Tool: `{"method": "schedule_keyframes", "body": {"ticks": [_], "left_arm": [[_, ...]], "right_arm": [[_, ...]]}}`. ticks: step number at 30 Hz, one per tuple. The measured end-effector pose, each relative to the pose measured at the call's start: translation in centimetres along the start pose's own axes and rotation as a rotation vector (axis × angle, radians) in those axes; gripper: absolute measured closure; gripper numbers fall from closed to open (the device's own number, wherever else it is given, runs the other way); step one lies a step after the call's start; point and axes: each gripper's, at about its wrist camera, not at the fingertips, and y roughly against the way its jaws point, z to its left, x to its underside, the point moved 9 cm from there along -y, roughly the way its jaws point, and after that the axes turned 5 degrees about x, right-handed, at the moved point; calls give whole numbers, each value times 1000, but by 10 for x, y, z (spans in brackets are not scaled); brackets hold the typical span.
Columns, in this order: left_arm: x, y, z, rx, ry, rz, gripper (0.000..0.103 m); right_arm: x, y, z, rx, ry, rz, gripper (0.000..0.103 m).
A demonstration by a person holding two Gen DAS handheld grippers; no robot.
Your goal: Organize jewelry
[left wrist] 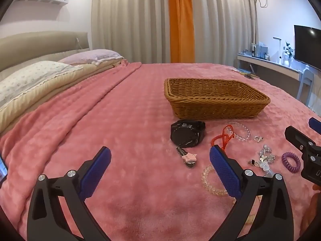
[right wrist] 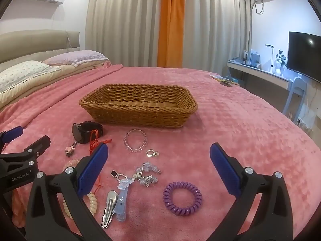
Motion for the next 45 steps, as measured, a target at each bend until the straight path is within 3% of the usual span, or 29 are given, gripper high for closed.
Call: {"method": "schedule_keyframes", "body": {"ticks": [45], "left_arm": [[7,-6,2,4,7,27,7]], "right_arm": [[2,0,2,8,20,3,6]]}}
